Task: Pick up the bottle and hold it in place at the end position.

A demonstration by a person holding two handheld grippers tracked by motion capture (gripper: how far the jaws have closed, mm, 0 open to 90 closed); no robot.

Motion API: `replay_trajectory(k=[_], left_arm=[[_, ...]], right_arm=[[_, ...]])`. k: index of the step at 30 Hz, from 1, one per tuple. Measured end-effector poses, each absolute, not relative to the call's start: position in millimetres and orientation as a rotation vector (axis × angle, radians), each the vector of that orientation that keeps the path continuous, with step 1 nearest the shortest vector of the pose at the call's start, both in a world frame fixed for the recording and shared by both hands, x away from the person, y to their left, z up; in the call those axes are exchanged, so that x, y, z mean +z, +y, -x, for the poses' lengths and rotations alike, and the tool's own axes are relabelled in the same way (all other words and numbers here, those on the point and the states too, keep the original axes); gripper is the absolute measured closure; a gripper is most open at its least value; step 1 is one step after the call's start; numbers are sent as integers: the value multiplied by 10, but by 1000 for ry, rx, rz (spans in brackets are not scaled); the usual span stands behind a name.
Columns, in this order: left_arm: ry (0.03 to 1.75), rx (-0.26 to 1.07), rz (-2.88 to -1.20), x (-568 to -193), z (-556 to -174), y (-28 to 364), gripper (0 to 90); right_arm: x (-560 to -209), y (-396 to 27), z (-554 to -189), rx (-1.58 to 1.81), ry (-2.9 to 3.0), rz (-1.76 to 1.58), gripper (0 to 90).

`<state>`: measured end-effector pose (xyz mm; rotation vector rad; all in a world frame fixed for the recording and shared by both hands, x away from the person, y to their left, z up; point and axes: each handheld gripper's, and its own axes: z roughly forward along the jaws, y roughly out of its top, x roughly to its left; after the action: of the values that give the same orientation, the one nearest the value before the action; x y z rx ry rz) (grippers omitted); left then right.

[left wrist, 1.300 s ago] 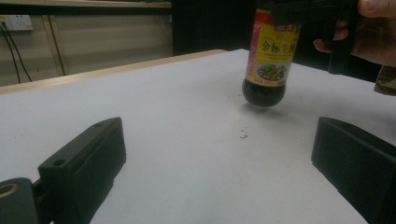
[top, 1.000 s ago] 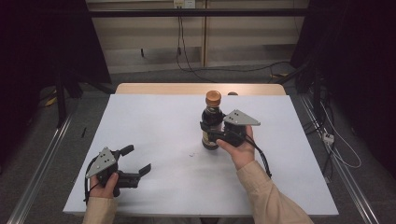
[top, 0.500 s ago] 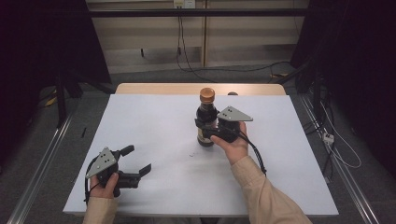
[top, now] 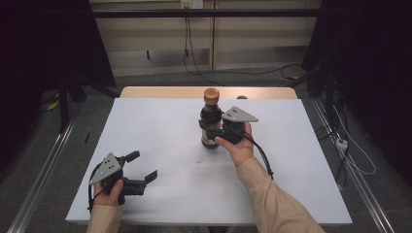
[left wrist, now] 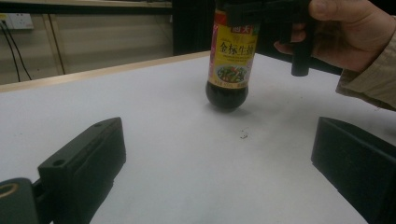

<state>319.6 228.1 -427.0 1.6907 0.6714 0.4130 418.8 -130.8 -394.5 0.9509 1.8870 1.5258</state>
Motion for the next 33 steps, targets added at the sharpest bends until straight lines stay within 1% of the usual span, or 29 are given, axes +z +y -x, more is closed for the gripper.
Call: replay_trajectory(k=[12, 33], left_arm=[[674, 411, -1692, -4268, -3195, 2273, 28], [680, 407, -1684, -4269, -3191, 2286, 28]], right_arm=[[-3968, -1280, -4188, 1527, 1903, -936, 281], [-4051, -1246, -4297, 1544, 1890, -950, 277]])
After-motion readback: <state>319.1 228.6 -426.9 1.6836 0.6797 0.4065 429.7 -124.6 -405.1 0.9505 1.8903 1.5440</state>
